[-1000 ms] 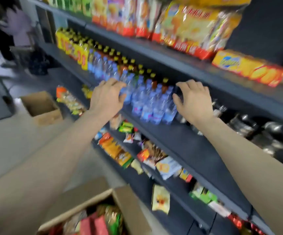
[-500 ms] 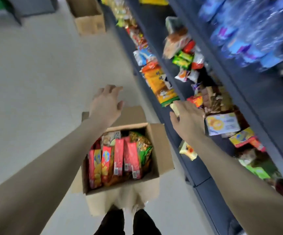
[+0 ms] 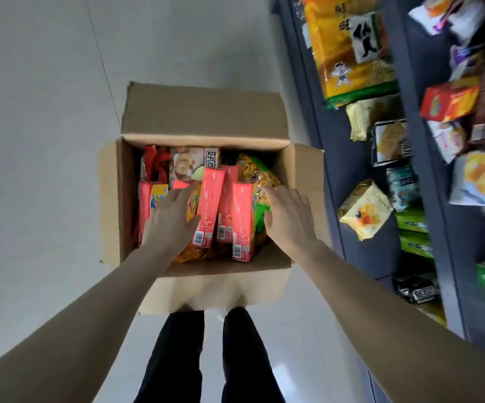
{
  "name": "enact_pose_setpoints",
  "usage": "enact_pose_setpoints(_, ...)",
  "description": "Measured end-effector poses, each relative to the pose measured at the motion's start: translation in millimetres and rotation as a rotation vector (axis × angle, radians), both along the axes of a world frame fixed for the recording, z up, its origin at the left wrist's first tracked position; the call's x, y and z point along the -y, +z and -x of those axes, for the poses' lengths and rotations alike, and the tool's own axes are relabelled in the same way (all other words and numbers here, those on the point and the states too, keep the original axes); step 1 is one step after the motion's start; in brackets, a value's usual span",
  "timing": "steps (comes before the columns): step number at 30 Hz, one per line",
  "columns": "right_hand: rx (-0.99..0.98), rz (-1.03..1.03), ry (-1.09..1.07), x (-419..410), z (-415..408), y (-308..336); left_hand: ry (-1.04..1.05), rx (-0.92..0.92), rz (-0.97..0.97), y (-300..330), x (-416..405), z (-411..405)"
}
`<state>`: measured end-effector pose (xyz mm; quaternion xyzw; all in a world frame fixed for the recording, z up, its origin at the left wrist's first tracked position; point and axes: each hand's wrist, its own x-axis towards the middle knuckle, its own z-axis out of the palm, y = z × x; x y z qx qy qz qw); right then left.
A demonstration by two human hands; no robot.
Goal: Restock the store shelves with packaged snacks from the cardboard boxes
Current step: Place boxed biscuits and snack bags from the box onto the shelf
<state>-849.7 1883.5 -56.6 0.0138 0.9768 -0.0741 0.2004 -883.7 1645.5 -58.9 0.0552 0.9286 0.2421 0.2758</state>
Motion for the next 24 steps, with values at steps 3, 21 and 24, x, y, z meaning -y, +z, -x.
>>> enact_pose_setpoints(3,0.035,-0.006,0.061,2.8,0.3,-46.4,0.044,0.066,0.007,-51.5,-2.9,-20.2)
enact_pose_setpoints(21,0.184,-0.035,0.535,-4.8,35.7,-160.1,0.149,-0.020,0.136,-184.4,-55.6,-44.3)
enact_pose_setpoints(24,0.165,-0.064,0.543,-8.5,39.1,-148.1,0.169,0.018,0.129,-180.8,-57.0,-42.6)
